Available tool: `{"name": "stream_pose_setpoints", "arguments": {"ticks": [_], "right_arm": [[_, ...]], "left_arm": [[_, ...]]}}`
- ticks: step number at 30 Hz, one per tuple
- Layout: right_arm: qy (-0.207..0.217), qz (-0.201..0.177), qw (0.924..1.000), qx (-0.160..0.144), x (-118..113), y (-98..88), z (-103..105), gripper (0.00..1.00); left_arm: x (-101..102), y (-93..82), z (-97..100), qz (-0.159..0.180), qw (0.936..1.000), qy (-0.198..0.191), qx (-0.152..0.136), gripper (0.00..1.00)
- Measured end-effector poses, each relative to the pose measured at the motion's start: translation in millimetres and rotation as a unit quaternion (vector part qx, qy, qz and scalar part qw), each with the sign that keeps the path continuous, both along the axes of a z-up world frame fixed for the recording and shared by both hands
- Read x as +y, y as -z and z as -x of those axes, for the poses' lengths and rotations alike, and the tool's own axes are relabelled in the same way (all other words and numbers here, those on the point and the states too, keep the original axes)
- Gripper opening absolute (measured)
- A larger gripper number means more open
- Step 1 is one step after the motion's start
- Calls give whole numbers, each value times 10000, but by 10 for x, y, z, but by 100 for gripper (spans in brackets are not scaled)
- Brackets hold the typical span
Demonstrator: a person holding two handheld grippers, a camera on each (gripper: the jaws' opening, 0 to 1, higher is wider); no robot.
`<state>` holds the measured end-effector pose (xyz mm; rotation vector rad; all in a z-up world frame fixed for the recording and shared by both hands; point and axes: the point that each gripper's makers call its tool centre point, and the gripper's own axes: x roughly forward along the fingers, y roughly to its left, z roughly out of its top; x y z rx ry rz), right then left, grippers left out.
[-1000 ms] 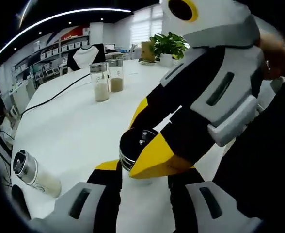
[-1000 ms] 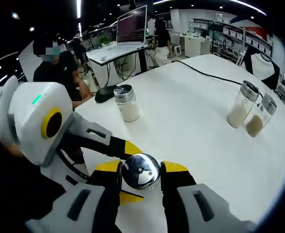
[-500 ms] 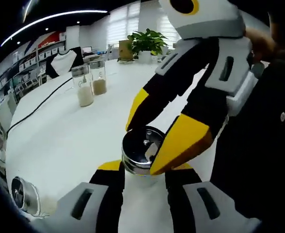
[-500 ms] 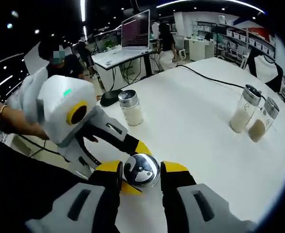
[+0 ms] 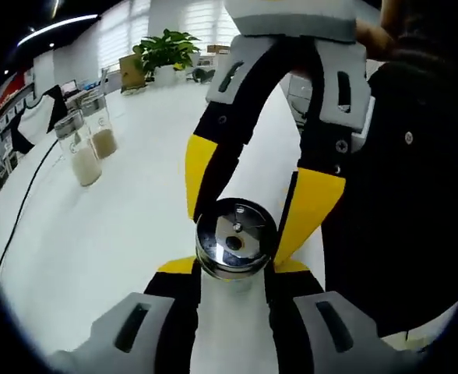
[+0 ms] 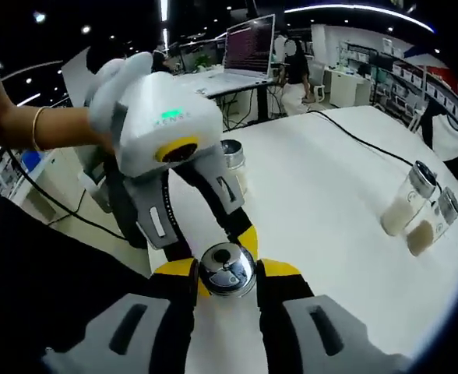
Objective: Rotate the seasoning bottle until the label or dispensing opening points toward the visible target arrow and the bottle remains upright within the marked orientation range
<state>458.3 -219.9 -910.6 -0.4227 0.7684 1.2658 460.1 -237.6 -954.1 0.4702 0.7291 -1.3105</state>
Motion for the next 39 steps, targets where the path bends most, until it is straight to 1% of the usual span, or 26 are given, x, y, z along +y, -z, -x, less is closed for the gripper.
{"name": "stream_pose_setpoints", "arguments": {"ticks": [3, 5, 6, 8, 9, 11, 12, 13, 14, 16, 17, 19, 21, 22, 24, 25, 26, 27, 28, 29, 30, 32, 33, 34, 36, 39], "right_arm": [[-126, 45, 9999, -36, 6, 7, 4, 27], [-39, 24, 10000, 43, 4, 7, -8, 27], [96, 29, 9999, 77, -4, 9, -34, 27], [223, 51, 9997, 66, -17, 12, -58, 27], [290, 45, 9995, 99, -18, 11, -60, 27], [498, 2, 9987, 145, -9, 16, -65, 27], [509, 6, 9986, 135, -6, 19, -59, 27], [566, 11, 9983, 103, 3, 21, -44, 27], [644, -10, 9979, 64, 11, 17, -48, 27], [735, -36, 9972, 101, 18, 18, -55, 27], [778, -34, 9969, 119, 21, 18, -62, 27], [823, -40, 9966, 98, 35, 14, -76, 27], [880, -33, 9961, 94, 33, 15, -98, 27], [894, -39, 9959, 110, 37, 15, -98, 27], [927, -58, 9956, 127, 40, 16, -98, 27], [930, -61, 9956, 126, 39, 14, -99, 27], [942, -58, 9955, 129, 46, 16, -97, 27], [975, -50, 9951, 141, 41, 17, -102, 27], [997, -46, 9949, 163, 38, 18, -103, 27], [1031, -56, 9945, 196, 35, 20, -109, 27], [1085, -68, 9938, 249, 32, 23, -114, 28], [1191, -128, 9923, 322, 26, 14, -120, 28], [1193, -142, 9922, 331, 23, 11, -120, 28], [1193, -153, 9922, 325, 20, 4, -119, 28], [1270, -245, 9911, 315, 8, -53, -127, 30], [1316, -338, 9904, 251, -25, -124, -154, 31]], "left_arm": [[-1, 5, -6, -44, 9998, 166, 58, 34], [0, 23, -18, -70, 9998, 155, 108, 34], [9, 40, -26, -108, 9999, 23, 129, 34], [18, 68, -75, -101, 9993, -356, 41, 34], [12, 75, -53, -88, 9993, -370, 52, 34], [-9, 28, -57, -37, 9969, -777, -148, 35], [-11, 23, -44, -27, 9962, -855, -166, 35], [-23, 11, -43, 22, 9941, -1059, -249, 36], [-21, 0, -37, 64, 9912, -1286, -297, 37], [-24, -31, -31, 193, 9849, -1691, -308, 40], [-46, -75, -49, 363, 9804, -1911, -313, 43], [-62, -163, -111, 723, 9638, -2555, -233, 45], [15, -116, -112, 572, 9550, -2900, -256, 45], [20, -133, -136, 598, 9500, -3040, -396, 45], [5, -119, -122, 663, 9365, -3432, -275, 45], [-5, -112, -128, 645, 9331, -3525, -302, 45], [-30, -99, -150, 533, 9337, -3506, -500, 48], [-40, -92, -161, 422, 9378, -3388, -631, 49], [-25, -44, -162, 260, 9387, -3368, -690, 49], [1, -34, -191, 224, 9361, -3425, -769, 47], [2, -27, -210, 220, 9357, -3428, -804, 44], [32, -27, -254, 309, 9333, -3499, -742, 39], [45, -24, -267, 349, 9323, -3533, -695, 39], [55, -17, -250, 380, 9337, -3502, -641, 40], [80, -23, -253, 370, 9348, -3472, -652, 42], [117, -35, -245, 344, 9389, -3371, -612, 43]]}}
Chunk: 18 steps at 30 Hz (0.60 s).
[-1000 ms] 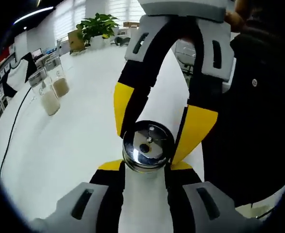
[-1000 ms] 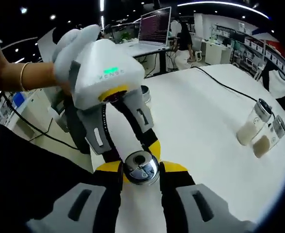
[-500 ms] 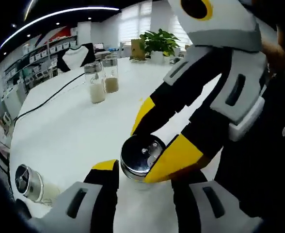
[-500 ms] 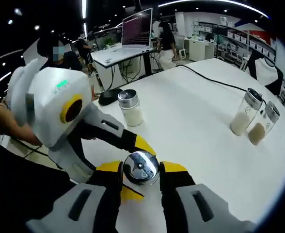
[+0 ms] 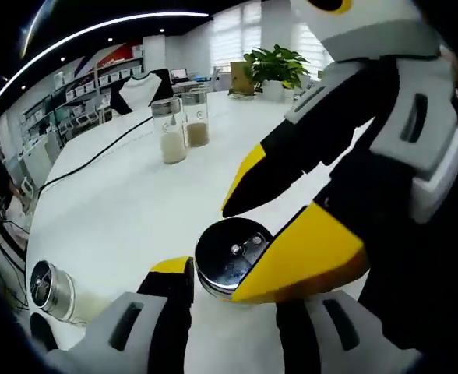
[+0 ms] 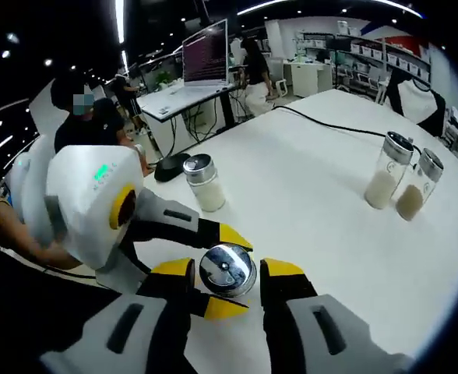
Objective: Rotate the seasoning bottle until the label or dispensing opening points toward the visible target arrow and the bottle remains upright within the marked orientation range
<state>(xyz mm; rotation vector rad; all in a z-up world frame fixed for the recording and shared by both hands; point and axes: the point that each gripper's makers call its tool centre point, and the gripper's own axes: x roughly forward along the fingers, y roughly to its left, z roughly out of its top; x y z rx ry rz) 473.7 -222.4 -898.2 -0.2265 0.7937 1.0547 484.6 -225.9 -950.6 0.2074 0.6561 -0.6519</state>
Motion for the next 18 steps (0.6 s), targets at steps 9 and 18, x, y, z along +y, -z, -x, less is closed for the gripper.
{"name": "stream_pose_setpoints", "arguments": {"ticks": [9, 18], "right_arm": [[331, -74, 9994, -34, -198, -78, -56, 31], [690, -132, 9975, -10, -364, -104, -101, 31]], "left_arm": [[304, 3, -46, -8, 9996, -258, 115, 44], [331, -42, -45, 218, 9981, -560, 105, 43]]}}
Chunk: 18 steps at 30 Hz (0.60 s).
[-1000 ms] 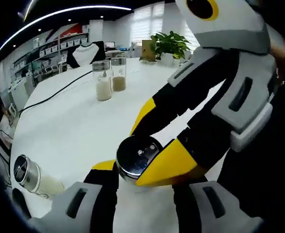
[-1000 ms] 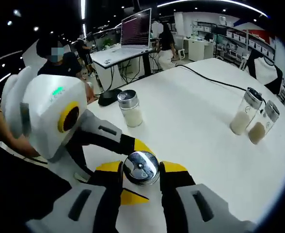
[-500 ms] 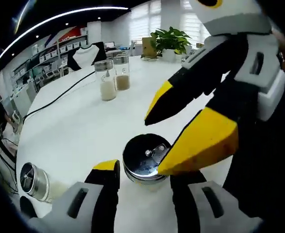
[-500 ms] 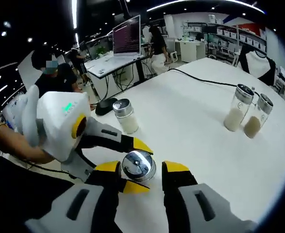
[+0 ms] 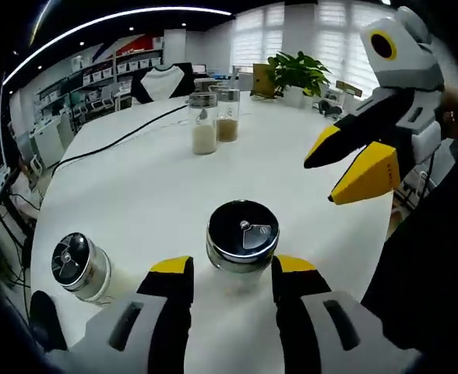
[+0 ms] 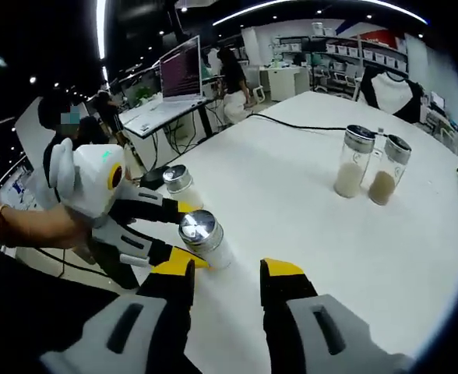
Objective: Rotate the seasoning bottle until the label or dispensing opening points toward the visible target arrow and the bottle remains upright within the marked orientation range
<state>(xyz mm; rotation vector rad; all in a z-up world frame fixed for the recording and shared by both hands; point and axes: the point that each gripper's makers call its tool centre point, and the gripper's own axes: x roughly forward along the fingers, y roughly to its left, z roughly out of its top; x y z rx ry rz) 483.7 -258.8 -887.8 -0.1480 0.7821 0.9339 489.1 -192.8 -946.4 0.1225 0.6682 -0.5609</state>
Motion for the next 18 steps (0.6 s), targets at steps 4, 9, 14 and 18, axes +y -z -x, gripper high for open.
{"name": "stream_pose_setpoints", "arguments": {"ticks": [4, 9, 14, 18], "right_arm": [[123, 4, 9999, -39, -64, -9, -25, 31], [327, 14, 9995, -52, -207, -15, -31, 31], [518, 10, 9987, -26, -348, 1, -26, 31], [641, 22, 9979, -18, -437, 6, -33, 31]], "left_arm": [[-82, 47, -16, -326, 9995, -7, -41, 43], [-67, 54, -148, -386, 9983, -422, -111, 39], [-28, 53, -219, -401, 9973, -596, -166, 38], [31, 44, -298, -394, 9957, -821, -192, 38]]}}
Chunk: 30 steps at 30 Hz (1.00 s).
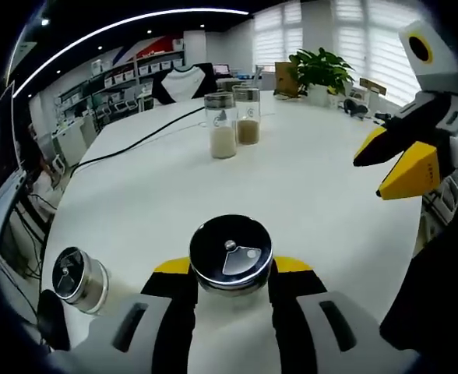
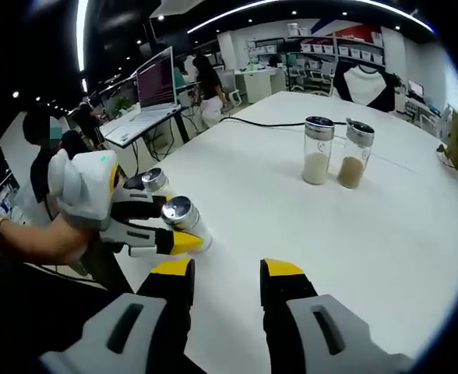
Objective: Rotate the seasoning bottle until the label or dispensing opening points toward the visible target arrow and the bottle remains upright within the marked orientation range
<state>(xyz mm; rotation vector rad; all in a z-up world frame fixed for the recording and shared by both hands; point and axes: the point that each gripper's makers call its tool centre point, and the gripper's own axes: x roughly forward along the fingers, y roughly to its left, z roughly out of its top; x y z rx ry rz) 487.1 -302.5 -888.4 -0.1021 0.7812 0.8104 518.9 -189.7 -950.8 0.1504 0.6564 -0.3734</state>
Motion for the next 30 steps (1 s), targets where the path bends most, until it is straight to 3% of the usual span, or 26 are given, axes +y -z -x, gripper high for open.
{"name": "stream_pose_setpoints", "arguments": {"ticks": [9, 26, 30], "right_arm": [[179, -209, 9996, -40, -28, -81, -49, 31], [333, -284, 9990, 47, -25, -49, -60, 32], [308, -293, 9991, 2, 6, -75, -91, 33]], "left_arm": [[184, -11, -139, -19, 9992, -387, -12, 38], [247, -6, -125, -330, 9992, -204, 22, 38], [253, -10, -126, -225, 9996, -182, 47, 38]]}}
